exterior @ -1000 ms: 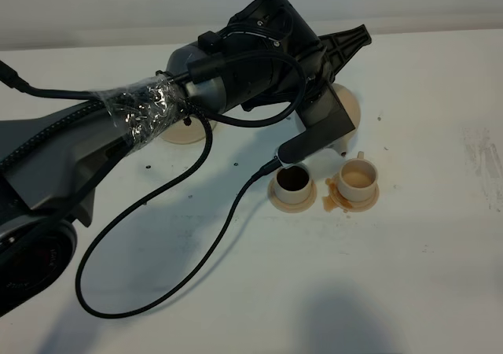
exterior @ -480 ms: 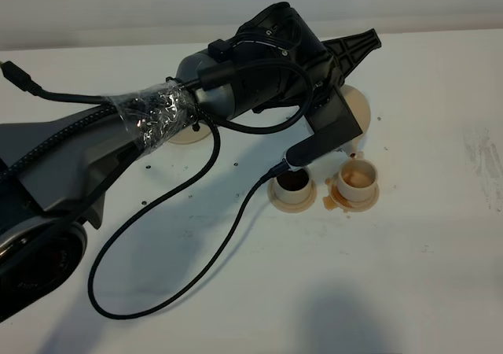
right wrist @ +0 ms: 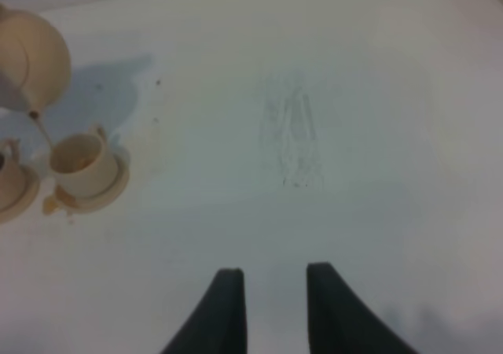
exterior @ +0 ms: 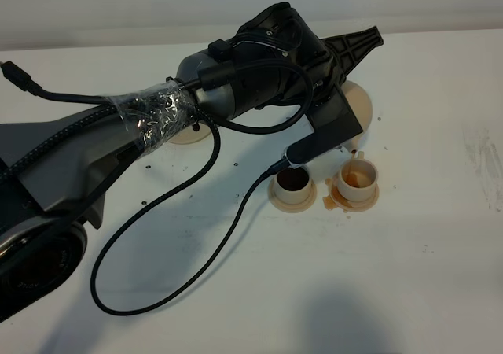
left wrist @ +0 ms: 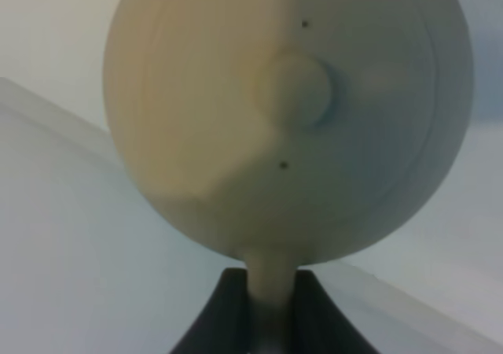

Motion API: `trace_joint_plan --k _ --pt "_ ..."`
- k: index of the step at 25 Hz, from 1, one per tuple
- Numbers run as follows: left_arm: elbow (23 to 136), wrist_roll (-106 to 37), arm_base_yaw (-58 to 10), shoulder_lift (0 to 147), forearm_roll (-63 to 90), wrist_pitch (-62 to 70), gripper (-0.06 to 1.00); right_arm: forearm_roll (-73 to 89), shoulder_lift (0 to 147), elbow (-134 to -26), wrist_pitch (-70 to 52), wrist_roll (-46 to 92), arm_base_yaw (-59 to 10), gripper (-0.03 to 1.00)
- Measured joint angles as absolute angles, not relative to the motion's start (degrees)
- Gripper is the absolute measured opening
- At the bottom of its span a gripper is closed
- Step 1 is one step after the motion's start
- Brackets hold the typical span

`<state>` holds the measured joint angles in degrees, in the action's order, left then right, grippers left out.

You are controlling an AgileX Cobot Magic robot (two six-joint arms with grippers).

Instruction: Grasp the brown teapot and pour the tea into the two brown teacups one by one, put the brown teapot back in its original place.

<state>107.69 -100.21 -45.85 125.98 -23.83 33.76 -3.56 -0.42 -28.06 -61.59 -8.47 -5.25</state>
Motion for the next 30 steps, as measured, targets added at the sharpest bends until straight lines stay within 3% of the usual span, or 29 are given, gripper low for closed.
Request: trace_joint_plan --k 30 --pt "107.69 -101.98 -46.52 125.98 -25.44 29.56 0.01 -3.56 -0.42 -28.06 -61.59 -8.47 -5.25 0.22"
